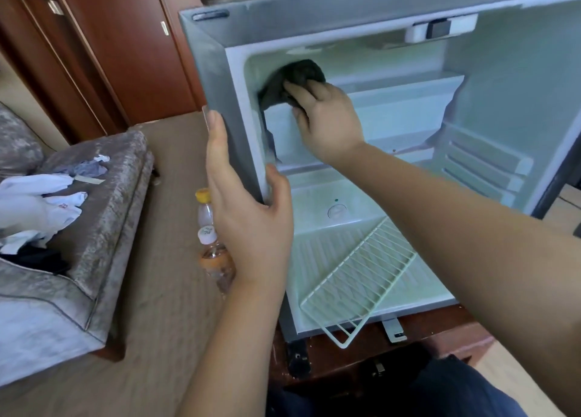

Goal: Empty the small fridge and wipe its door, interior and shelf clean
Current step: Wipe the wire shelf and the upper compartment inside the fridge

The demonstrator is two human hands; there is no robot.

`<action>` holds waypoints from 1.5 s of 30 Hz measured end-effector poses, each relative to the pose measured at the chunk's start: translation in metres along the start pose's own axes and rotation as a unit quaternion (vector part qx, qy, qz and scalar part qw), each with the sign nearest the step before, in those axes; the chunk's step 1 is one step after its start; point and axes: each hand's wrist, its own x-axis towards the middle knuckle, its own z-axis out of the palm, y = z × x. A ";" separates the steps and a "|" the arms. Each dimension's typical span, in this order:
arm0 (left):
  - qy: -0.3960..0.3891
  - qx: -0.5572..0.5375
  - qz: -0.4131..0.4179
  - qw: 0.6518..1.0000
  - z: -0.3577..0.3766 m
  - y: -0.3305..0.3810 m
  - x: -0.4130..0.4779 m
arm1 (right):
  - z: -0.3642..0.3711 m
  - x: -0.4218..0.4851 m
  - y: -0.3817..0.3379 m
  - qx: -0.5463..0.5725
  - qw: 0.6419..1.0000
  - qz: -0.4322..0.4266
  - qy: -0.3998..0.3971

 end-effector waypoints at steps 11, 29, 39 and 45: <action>-0.018 0.004 -0.106 0.994 0.004 -0.020 0.015 | 0.022 0.008 -0.021 -0.039 0.997 0.033 0.053; -0.074 0.025 -0.107 0.991 -0.008 -0.015 0.022 | -0.077 -0.005 0.123 -0.112 0.954 0.264 -0.093; -0.089 0.043 -0.125 0.987 -0.010 -0.010 0.022 | -0.032 0.024 0.009 -0.003 0.970 0.209 -0.124; -0.166 0.053 -0.146 0.974 -0.027 -0.001 0.044 | -0.053 0.043 -0.014 0.149 0.947 0.180 -0.219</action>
